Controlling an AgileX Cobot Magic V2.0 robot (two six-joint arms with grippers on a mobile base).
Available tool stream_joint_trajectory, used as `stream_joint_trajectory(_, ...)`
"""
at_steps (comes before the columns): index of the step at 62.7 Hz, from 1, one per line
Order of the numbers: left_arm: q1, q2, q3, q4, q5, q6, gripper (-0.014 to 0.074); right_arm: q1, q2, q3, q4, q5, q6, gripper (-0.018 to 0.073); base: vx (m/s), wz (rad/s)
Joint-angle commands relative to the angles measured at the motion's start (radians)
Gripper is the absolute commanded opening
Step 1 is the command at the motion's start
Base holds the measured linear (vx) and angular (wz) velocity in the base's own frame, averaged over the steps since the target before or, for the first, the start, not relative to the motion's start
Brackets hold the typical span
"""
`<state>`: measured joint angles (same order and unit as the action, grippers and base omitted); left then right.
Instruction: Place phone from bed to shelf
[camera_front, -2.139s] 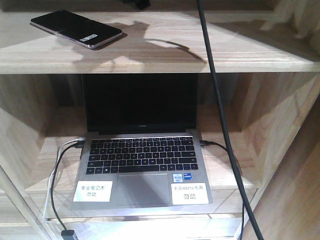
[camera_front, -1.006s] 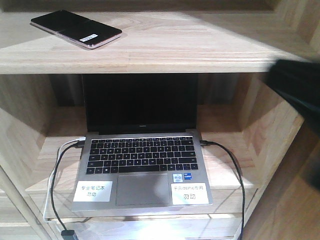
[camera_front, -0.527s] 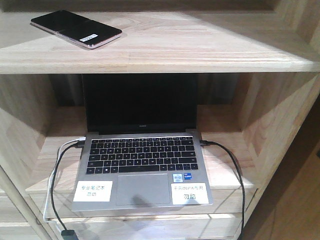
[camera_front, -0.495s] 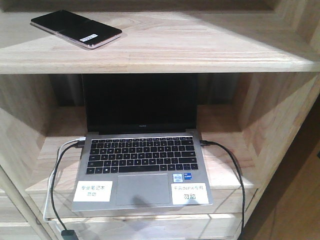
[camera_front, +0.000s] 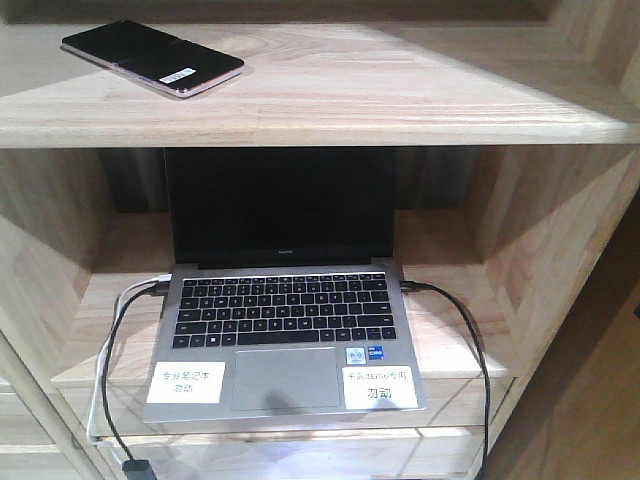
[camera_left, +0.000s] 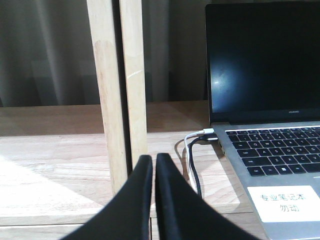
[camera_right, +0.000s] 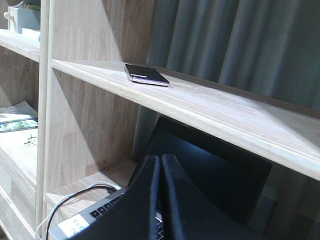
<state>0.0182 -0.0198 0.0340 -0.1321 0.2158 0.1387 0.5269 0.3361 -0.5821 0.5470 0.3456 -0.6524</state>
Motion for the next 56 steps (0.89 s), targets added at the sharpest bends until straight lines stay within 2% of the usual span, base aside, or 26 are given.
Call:
stream_joint_trajectory(1,-0.003,-0.006,0.001,-0.006,-0.077,-0.004,0.0001,-0.005,0.01,-0.025,0.016,-0.062,-0.01,-0.0008,0.0,0.0)
stream_joint_trajectory(13,-0.003,-0.006,0.001,-0.006,-0.077,-0.004,0.0001,-0.005,0.01,-0.025,0.042,-0.062,-0.009,-0.0008,0.0,0.0)
stream_joint_trajectory(21,-0.003,-0.006,0.001,-0.006,-0.077,-0.004,0.0001,-0.005,0.01,-0.025,0.025,-0.062,0.01,-0.0008,0.0,0.0)
stream_joint_trajectory(25,-0.003,-0.006,0.001,-0.006,-0.077,-0.004,0.0001,-0.005,0.01,-0.025,-0.037,-0.06,0.078,-0.0008,0.0,0.0)
stream_joint_trajectory(35,-0.003,-0.006,0.001,-0.006,-0.077,-0.004,0.0001,-0.011,0.01,-0.017,-0.281,-0.052,0.358,-0.0008,0.0,0.0)
stream_joint_trajectory(39,-0.003,-0.006,0.001,-0.006,-0.077,-0.004,0.0001,-0.034,0.005,0.001,-0.35,-0.053,0.453,-0.0008,0.0,0.0)
stream_joint_trajectory(43,-0.003,-0.006,0.001,-0.006,-0.077,-0.004,0.0001,-0.082,-0.011,0.037,-0.369,-0.058,0.503,-0.0008,0.0,0.0)
stream_joint_trajectory(56,-0.003,-0.006,0.001,-0.006,-0.077,-0.004,0.0001,-0.268,-0.104,0.175,-0.369,-0.061,0.525,-0.0008,0.0,0.0)
